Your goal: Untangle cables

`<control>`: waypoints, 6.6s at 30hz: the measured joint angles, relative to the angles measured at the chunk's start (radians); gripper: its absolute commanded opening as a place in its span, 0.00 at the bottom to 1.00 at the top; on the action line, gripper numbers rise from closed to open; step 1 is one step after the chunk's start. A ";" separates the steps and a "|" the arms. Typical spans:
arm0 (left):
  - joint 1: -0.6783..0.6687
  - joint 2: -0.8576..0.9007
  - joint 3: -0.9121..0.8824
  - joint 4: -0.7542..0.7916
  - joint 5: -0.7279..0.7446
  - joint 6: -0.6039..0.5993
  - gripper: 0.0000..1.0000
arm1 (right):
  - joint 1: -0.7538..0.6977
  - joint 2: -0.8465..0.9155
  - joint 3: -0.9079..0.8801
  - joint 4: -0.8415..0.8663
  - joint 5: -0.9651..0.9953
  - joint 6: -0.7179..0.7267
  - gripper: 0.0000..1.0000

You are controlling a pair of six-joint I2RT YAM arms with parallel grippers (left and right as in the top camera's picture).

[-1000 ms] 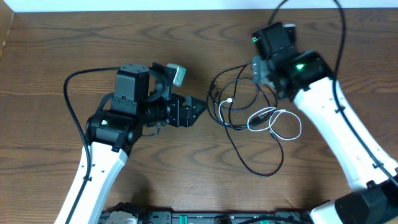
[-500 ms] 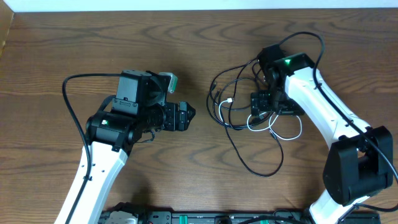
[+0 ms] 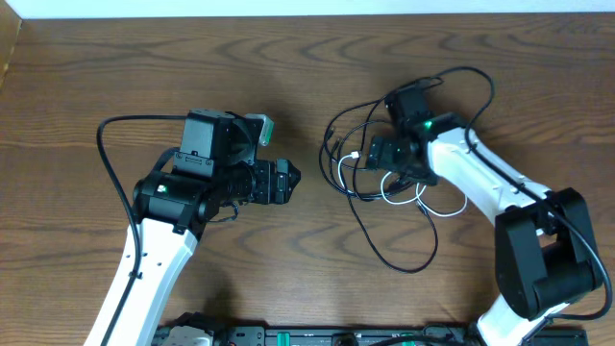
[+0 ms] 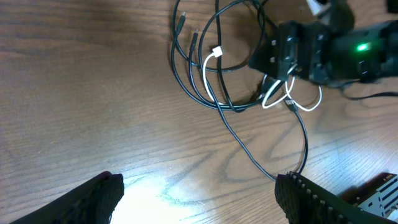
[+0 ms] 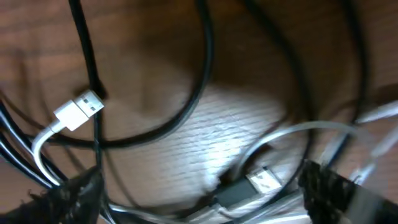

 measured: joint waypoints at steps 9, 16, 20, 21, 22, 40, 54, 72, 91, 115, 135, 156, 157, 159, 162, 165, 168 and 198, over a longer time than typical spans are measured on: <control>0.000 0.001 0.000 0.000 0.000 0.000 0.84 | 0.043 0.000 -0.029 0.065 -0.011 0.116 0.01; 0.000 0.001 0.000 0.000 -0.003 0.000 0.84 | 0.020 -0.040 0.079 0.051 -0.018 -0.040 0.01; 0.000 0.001 0.000 0.000 -0.008 0.000 0.84 | 0.012 -0.144 0.313 0.061 -0.023 -0.202 0.01; 0.000 0.001 0.000 0.000 -0.008 0.000 0.84 | 0.012 -0.175 0.367 0.056 -0.024 -0.232 0.01; 0.000 0.001 0.000 0.000 -0.009 0.000 0.84 | 0.012 -0.206 0.424 0.056 -0.024 -0.260 0.01; 0.000 0.001 0.000 0.000 -0.012 0.000 0.85 | -0.027 -0.365 0.734 -0.122 0.199 -0.410 0.01; 0.000 0.001 0.000 0.000 -0.012 0.000 0.84 | -0.427 -0.351 0.729 -0.140 0.414 -0.439 0.01; 0.000 0.001 0.000 0.000 -0.012 0.000 0.84 | -0.975 -0.092 0.729 0.004 0.422 -0.445 0.01; 0.000 0.001 0.000 -0.020 -0.012 -0.005 0.84 | -1.276 0.214 0.729 -0.018 0.222 -0.508 0.40; 0.000 0.001 0.000 -0.020 -0.012 -0.020 0.84 | -1.038 0.275 0.727 -0.368 -0.181 -0.476 0.99; 0.008 0.001 0.000 -0.015 -0.202 -0.049 0.85 | -0.351 0.275 0.727 -0.418 -0.243 -0.961 0.99; 0.008 0.001 0.000 -0.042 -0.202 -0.050 0.85 | -0.192 0.275 0.713 -0.243 0.104 -0.225 0.72; 0.008 0.001 0.000 -0.042 -0.202 -0.050 0.85 | -0.191 0.275 0.705 -0.241 0.108 -0.199 0.71; 0.008 0.001 0.000 -0.041 -0.202 -0.050 0.85 | -0.186 0.275 0.684 -0.235 0.111 -0.153 0.70; 0.008 0.001 0.000 -0.041 -0.202 -0.050 0.85 | -0.177 0.275 0.643 -0.213 0.112 -0.102 0.65; 0.008 0.001 0.000 -0.042 -0.203 -0.050 0.85 | -0.167 0.275 0.597 -0.172 0.113 -0.069 0.59; 0.008 0.001 0.000 -0.042 -0.203 -0.050 0.84 | -0.161 0.275 0.565 -0.140 0.114 -0.052 0.44; 0.008 0.001 0.000 -0.053 -0.202 -0.050 0.85 | -0.158 0.274 0.450 -0.017 0.067 -0.240 0.01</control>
